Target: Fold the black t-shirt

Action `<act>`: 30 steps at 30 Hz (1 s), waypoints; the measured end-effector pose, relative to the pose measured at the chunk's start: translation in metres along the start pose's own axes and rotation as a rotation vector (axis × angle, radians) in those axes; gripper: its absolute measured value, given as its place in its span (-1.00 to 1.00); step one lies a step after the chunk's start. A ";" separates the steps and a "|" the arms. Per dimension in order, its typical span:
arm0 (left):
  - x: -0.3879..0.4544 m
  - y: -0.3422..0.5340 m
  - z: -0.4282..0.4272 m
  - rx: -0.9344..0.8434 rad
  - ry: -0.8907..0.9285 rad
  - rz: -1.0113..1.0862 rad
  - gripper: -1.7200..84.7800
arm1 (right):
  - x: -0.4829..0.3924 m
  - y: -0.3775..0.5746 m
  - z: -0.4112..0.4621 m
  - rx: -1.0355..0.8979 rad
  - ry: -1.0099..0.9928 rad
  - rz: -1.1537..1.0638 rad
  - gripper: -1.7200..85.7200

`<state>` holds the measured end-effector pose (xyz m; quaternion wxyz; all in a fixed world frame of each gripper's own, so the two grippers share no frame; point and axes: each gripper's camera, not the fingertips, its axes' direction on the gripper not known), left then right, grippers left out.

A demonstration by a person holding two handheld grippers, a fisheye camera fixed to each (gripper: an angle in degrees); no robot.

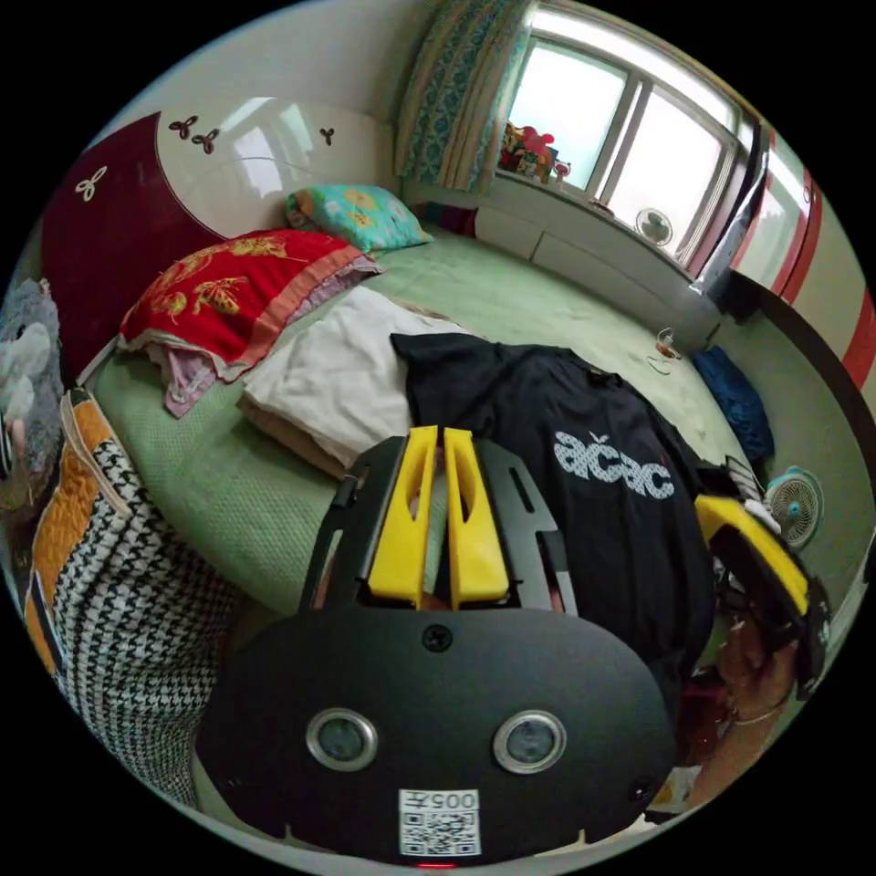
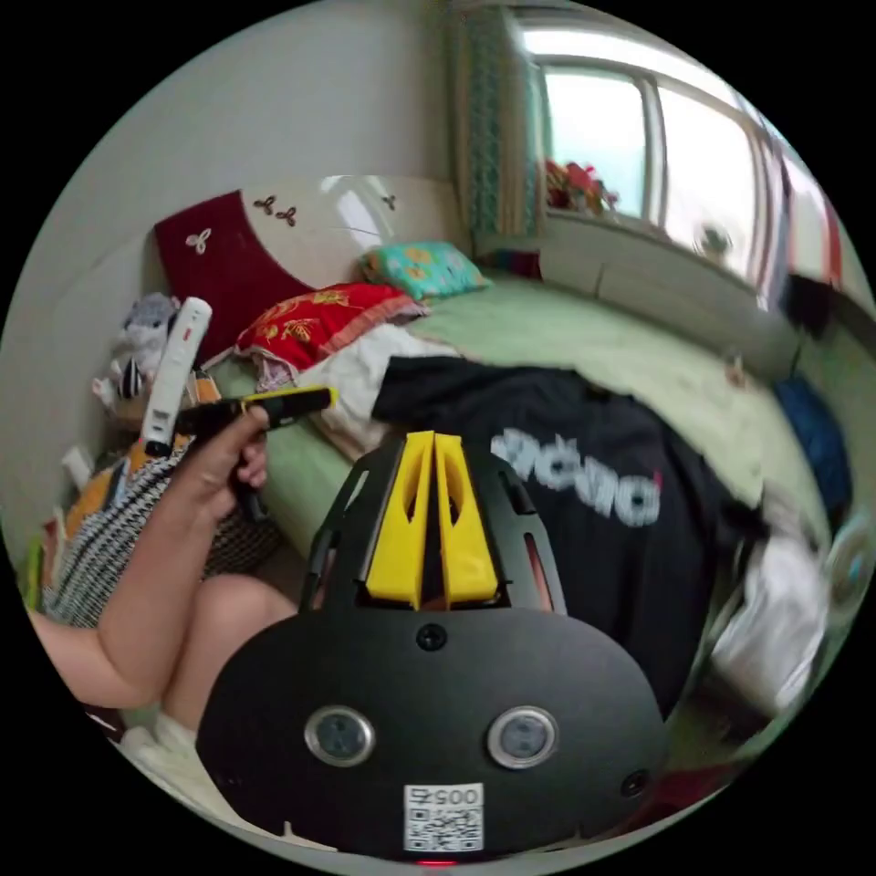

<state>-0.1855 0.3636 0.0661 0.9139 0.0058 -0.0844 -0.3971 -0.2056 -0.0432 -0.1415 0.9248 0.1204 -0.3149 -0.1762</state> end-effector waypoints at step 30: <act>-0.157 -0.149 0.113 -0.011 0.086 -0.061 -0.67 | -0.072 -0.280 0.464 -0.658 -0.134 -0.190 -0.82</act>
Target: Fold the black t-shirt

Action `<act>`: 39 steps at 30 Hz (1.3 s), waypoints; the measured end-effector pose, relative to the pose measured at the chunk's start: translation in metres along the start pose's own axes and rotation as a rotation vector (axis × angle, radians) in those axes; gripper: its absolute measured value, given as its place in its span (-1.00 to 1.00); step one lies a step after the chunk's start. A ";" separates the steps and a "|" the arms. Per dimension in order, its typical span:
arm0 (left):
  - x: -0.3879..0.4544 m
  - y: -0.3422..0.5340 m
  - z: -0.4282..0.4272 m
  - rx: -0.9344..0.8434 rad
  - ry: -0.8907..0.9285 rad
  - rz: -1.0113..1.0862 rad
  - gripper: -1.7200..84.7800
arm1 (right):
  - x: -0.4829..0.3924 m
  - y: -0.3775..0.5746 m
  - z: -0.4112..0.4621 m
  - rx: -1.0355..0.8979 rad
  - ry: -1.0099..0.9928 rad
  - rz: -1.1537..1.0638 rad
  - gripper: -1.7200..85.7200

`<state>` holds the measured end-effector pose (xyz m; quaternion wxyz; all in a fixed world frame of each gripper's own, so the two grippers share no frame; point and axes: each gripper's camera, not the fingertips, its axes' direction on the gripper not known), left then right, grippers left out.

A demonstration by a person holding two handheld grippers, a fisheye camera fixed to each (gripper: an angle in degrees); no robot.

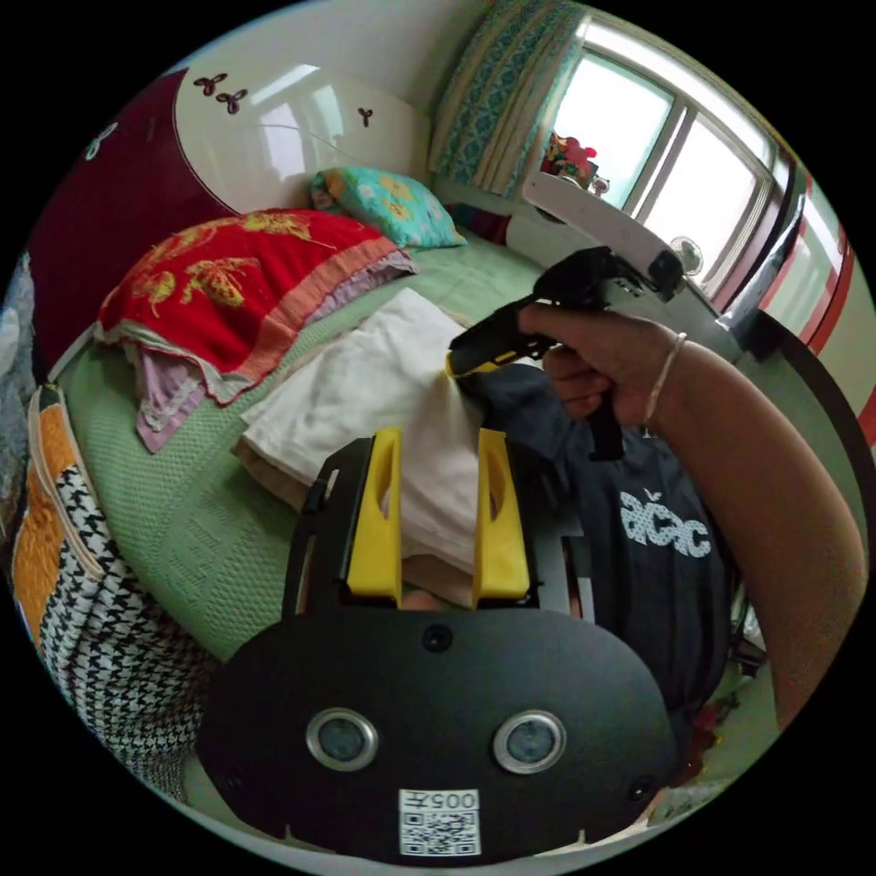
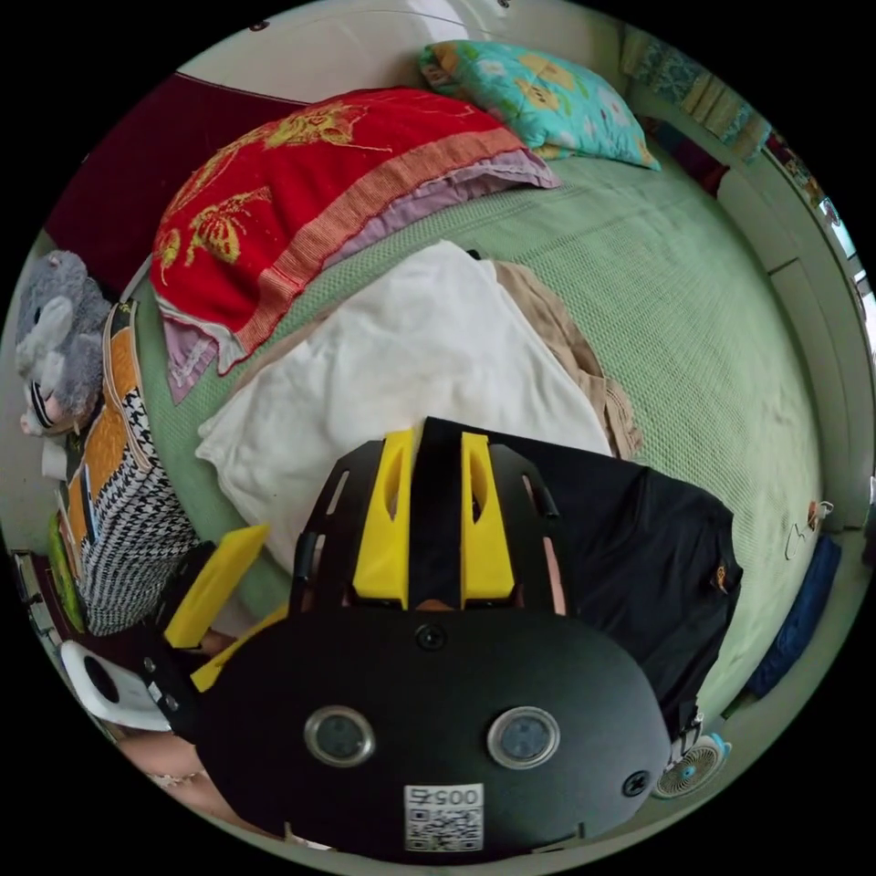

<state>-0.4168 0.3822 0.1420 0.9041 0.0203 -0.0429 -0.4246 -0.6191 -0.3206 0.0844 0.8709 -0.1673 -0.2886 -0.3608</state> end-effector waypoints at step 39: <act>0.049 -0.044 0.099 -0.007 0.265 0.206 -0.98 | 0.211 0.062 -0.050 0.245 -0.076 0.182 -1.00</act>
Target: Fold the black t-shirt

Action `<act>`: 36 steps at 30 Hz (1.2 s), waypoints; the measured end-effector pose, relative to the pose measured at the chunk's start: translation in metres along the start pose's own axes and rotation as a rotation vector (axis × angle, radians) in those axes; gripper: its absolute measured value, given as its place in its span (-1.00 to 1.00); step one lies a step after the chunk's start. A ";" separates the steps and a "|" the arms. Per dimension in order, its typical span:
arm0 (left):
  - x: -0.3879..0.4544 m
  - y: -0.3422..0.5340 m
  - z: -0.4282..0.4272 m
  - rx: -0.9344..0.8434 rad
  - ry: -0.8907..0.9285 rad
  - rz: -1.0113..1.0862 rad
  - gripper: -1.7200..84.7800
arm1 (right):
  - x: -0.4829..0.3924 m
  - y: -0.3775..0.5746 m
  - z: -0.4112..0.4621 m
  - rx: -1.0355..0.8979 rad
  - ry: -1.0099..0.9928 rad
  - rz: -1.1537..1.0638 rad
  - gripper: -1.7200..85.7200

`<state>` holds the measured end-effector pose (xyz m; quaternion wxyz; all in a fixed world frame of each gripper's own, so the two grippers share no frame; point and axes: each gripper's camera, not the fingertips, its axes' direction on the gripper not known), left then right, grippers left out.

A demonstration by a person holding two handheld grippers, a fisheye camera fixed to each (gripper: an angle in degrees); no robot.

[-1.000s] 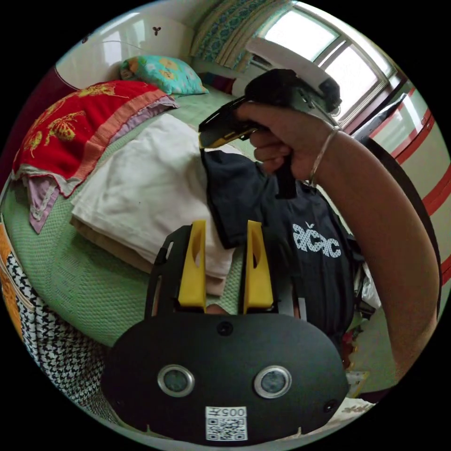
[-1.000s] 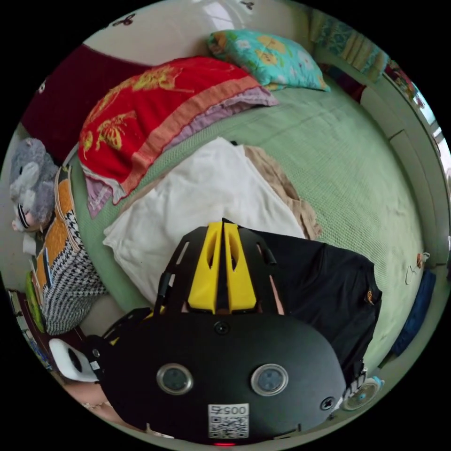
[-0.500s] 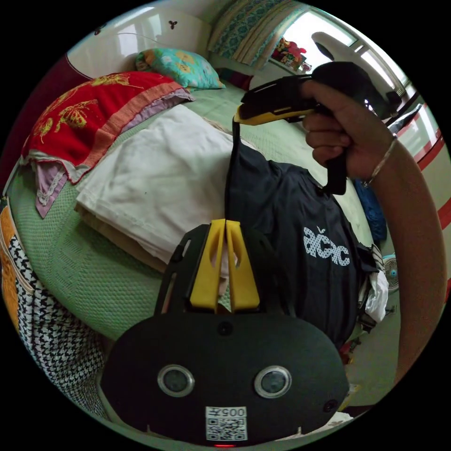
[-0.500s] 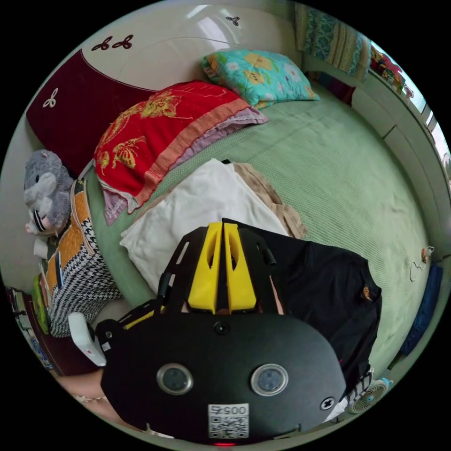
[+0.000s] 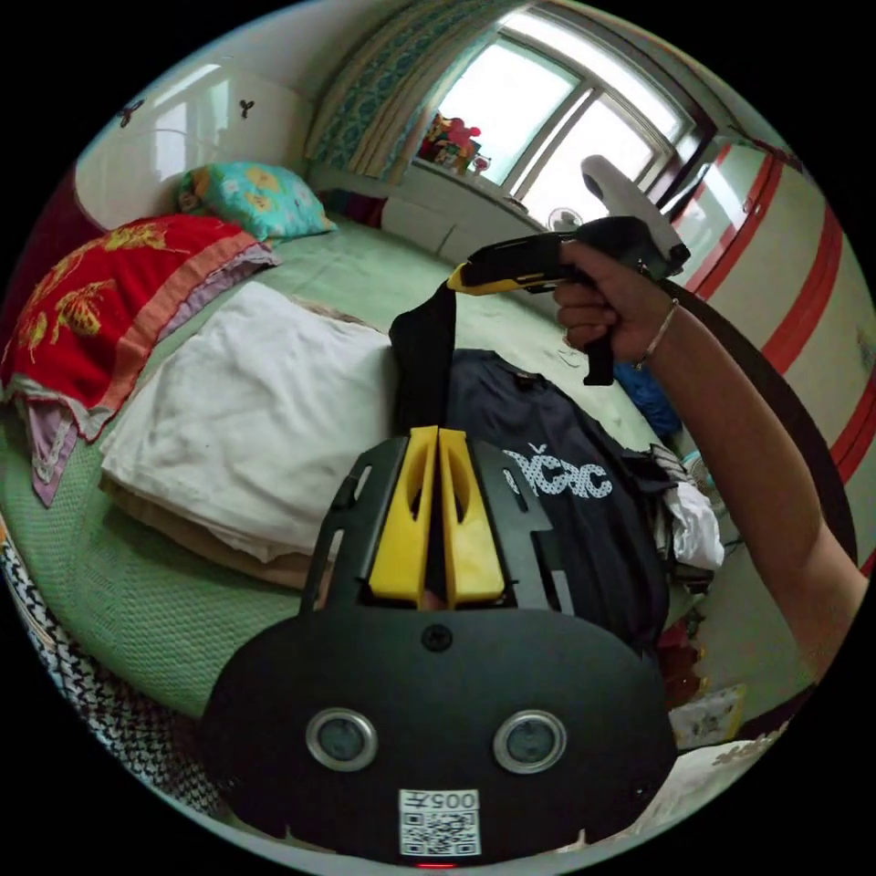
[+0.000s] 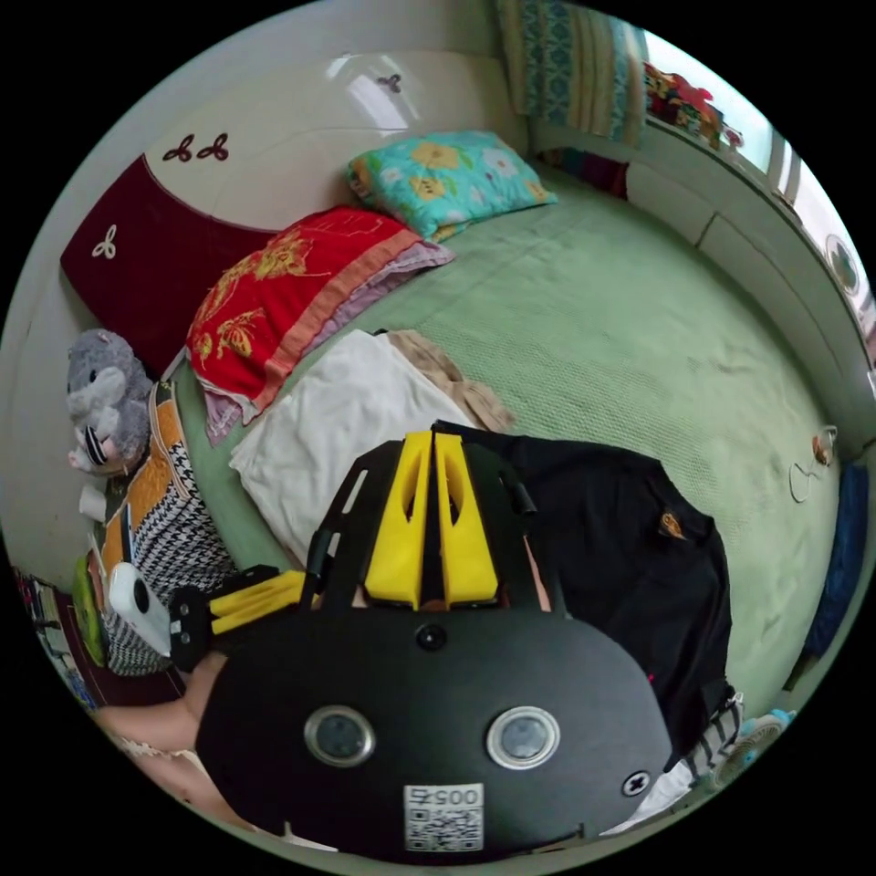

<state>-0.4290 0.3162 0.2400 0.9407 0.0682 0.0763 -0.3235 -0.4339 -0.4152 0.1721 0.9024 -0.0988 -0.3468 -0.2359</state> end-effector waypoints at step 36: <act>-0.001 -0.021 0.163 -0.222 -0.142 -0.097 -0.77 | 0.114 0.051 0.054 -0.060 0.092 -0.048 -0.71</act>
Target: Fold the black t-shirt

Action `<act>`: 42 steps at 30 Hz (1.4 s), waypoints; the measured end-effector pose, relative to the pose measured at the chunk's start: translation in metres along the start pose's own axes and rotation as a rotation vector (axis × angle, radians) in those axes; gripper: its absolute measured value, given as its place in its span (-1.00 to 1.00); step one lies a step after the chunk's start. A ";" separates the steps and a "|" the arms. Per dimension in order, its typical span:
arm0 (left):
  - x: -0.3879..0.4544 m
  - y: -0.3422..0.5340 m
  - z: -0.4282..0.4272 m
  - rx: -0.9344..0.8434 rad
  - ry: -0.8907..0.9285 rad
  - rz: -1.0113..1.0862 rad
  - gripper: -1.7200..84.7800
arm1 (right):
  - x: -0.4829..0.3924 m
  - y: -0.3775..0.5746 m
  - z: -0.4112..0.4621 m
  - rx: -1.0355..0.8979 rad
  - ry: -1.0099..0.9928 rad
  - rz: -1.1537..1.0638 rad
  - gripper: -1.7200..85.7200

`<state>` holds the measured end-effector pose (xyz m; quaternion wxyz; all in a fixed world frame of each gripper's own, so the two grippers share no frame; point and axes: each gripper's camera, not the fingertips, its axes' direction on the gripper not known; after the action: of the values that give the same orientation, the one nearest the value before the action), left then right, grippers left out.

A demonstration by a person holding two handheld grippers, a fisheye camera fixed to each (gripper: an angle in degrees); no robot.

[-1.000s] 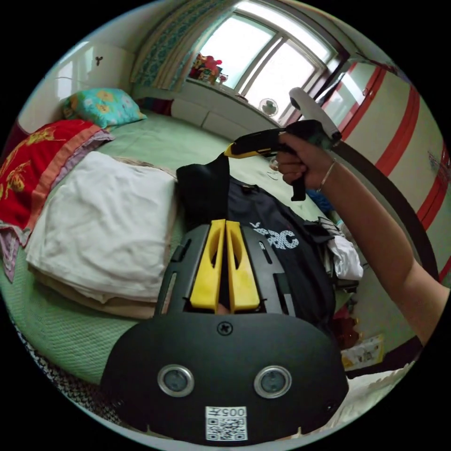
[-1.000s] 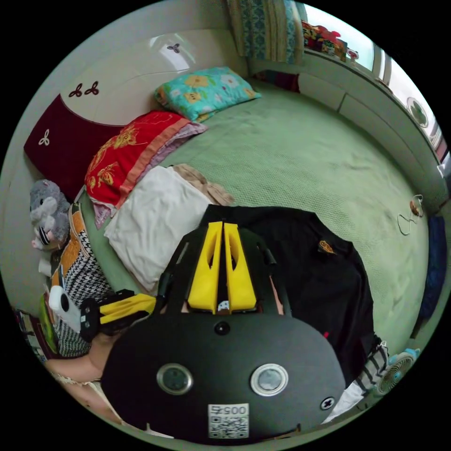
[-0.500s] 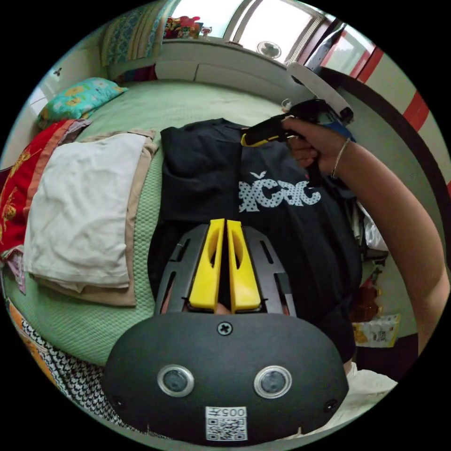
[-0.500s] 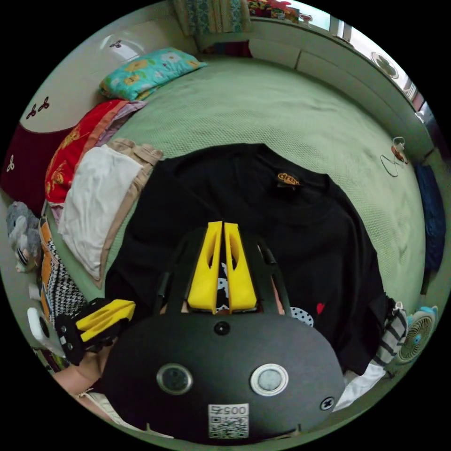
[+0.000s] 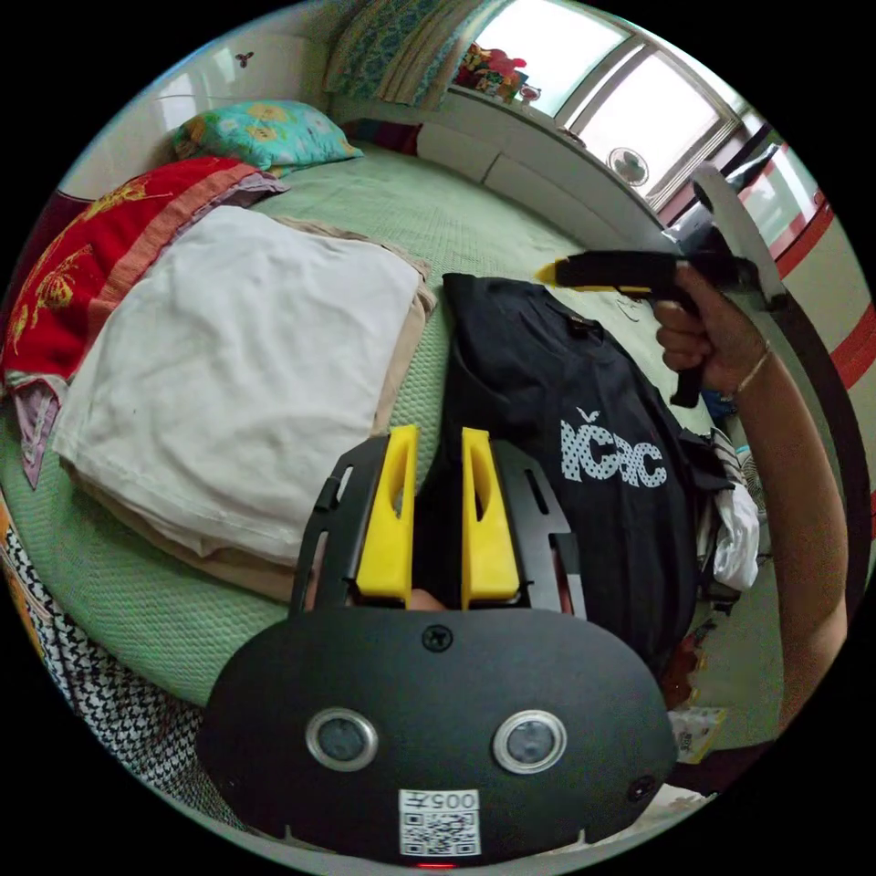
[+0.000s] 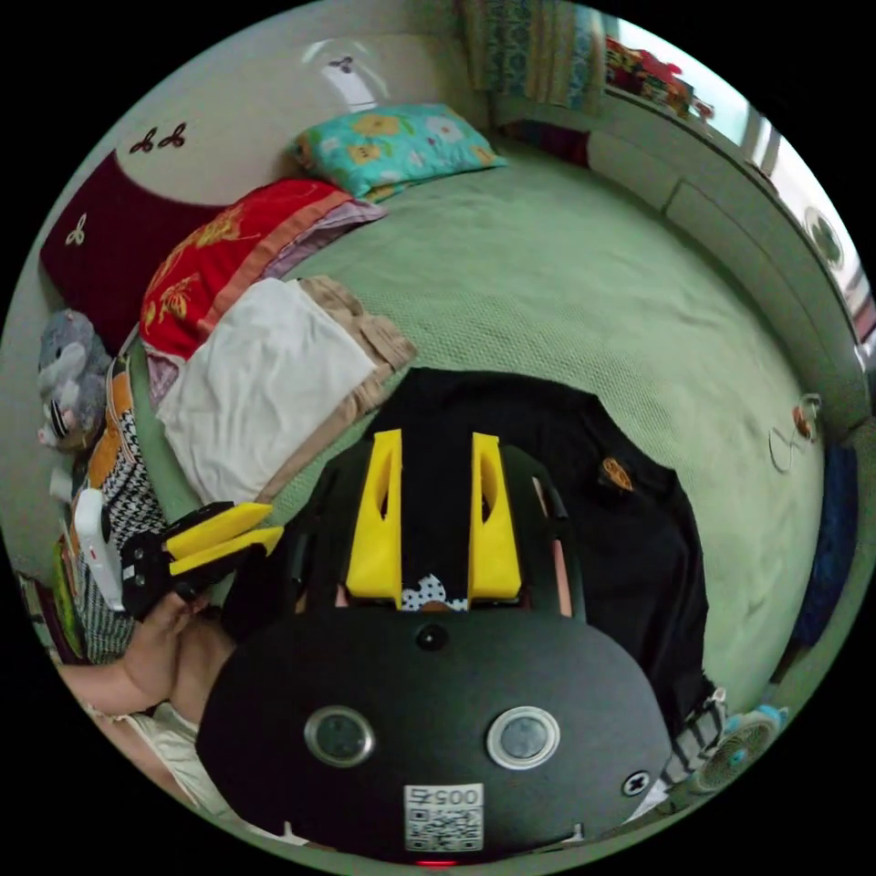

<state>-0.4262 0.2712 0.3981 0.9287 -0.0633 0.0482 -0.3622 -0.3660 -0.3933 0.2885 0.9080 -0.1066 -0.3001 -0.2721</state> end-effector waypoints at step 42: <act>-0.047 -0.020 0.041 0.031 0.076 -0.072 -0.86 | 0.035 0.040 0.017 0.070 -0.049 0.045 -0.76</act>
<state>-0.4680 0.2920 0.4432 0.9135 -0.0370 0.0754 -0.3981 -0.3287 -0.3692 0.3217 0.9094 -0.0879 -0.3293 -0.2382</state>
